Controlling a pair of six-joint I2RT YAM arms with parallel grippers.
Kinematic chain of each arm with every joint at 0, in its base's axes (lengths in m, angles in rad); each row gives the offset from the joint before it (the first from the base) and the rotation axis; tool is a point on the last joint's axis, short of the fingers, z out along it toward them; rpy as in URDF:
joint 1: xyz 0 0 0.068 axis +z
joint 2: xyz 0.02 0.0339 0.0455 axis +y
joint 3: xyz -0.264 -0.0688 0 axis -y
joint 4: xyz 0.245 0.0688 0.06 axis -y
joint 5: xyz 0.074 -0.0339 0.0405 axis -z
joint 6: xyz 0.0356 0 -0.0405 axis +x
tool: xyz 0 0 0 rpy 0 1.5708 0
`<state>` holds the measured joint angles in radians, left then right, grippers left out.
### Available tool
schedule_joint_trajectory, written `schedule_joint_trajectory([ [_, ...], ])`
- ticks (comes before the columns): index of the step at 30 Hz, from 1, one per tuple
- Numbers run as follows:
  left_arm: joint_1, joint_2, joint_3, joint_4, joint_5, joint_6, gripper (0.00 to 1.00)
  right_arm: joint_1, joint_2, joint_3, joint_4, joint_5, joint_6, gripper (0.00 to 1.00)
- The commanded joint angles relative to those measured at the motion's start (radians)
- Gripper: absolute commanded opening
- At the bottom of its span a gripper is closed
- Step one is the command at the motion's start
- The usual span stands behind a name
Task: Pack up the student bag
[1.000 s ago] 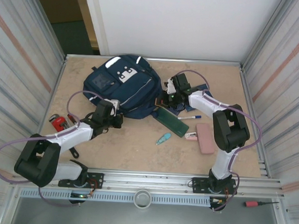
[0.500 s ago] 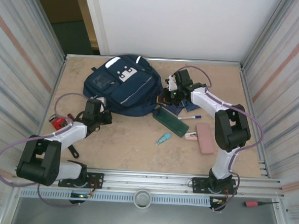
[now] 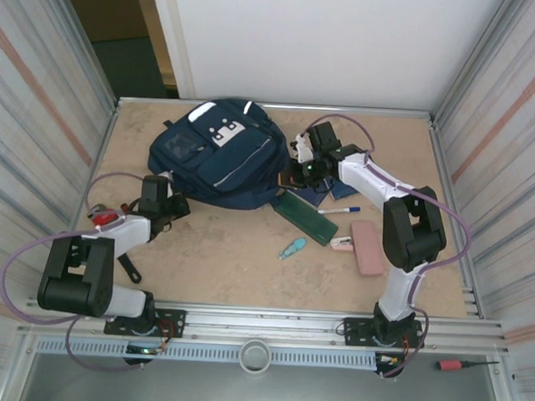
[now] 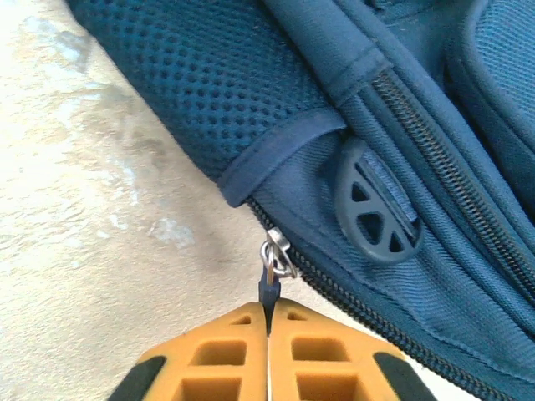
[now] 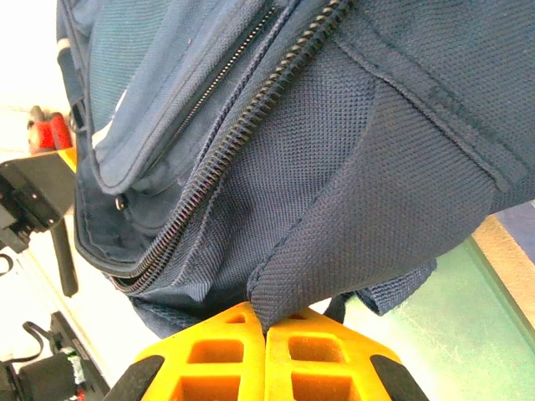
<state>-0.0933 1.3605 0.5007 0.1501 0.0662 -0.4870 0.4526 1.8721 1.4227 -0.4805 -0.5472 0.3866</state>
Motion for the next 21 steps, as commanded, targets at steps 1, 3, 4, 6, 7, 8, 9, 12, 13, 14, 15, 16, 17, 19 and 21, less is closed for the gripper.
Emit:
schedule_joint_trajectory([
  [1, 0.018, -0.079, -0.044, -0.008, -0.040, -0.045, 0.26, 0.018, 0.014, 0.016, -0.011, 0.006, -0.035, 0.00],
  [3, 0.013, -0.160, -0.064, -0.038, -0.022, -0.038, 0.38, 0.040, 0.025, 0.016, -0.006, 0.007, -0.034, 0.00],
  [4, 0.003, -0.212, -0.071, -0.057, -0.020, -0.032, 0.43, 0.049, 0.028, 0.011, -0.001, 0.010, -0.031, 0.00],
  [6, -0.041, -0.301, -0.061, -0.094, -0.030, 0.008, 0.53, 0.057, 0.031, -0.008, 0.015, 0.017, -0.021, 0.00],
  [7, -0.083, -0.336, -0.040, -0.116, -0.054, 0.040, 0.58, 0.059, 0.028, -0.021, 0.022, 0.020, -0.015, 0.01],
  [8, -0.133, -0.356, -0.018, -0.133, -0.082, 0.089, 0.64, 0.060, 0.022, -0.034, 0.024, 0.026, -0.011, 0.06],
  [9, -0.180, -0.357, 0.008, -0.144, -0.111, 0.126, 0.67, 0.058, 0.015, -0.045, 0.023, 0.035, -0.011, 0.11],
  [12, -0.292, -0.276, 0.109, -0.143, -0.156, 0.243, 0.73, 0.045, -0.043, -0.078, 0.031, 0.086, -0.001, 0.31],
  [13, -0.311, -0.228, 0.152, -0.149, -0.142, 0.276, 0.74, 0.033, -0.066, -0.094, 0.049, 0.108, 0.010, 0.38],
  [14, -0.325, -0.170, 0.199, -0.163, -0.121, 0.307, 0.75, 0.020, -0.086, -0.112, 0.080, 0.129, 0.029, 0.46],
  [15, -0.335, -0.124, 0.238, -0.171, -0.100, 0.334, 0.75, 0.011, -0.098, -0.127, 0.112, 0.142, 0.050, 0.50],
  [16, -0.349, -0.074, 0.280, -0.179, -0.086, 0.363, 0.75, 0.005, -0.099, -0.141, 0.150, 0.149, 0.072, 0.52],
  [17, -0.364, -0.025, 0.320, -0.192, -0.082, 0.396, 0.76, 0.006, -0.088, -0.150, 0.182, 0.154, 0.093, 0.53],
  [19, -0.389, 0.061, 0.386, -0.216, -0.105, 0.448, 0.77, 0.022, -0.046, -0.146, 0.196, 0.165, 0.103, 0.53],
  [21, -0.405, 0.138, 0.444, -0.237, -0.106, 0.497, 0.77, 0.036, -0.005, -0.144, 0.195, 0.195, 0.100, 0.51],
])
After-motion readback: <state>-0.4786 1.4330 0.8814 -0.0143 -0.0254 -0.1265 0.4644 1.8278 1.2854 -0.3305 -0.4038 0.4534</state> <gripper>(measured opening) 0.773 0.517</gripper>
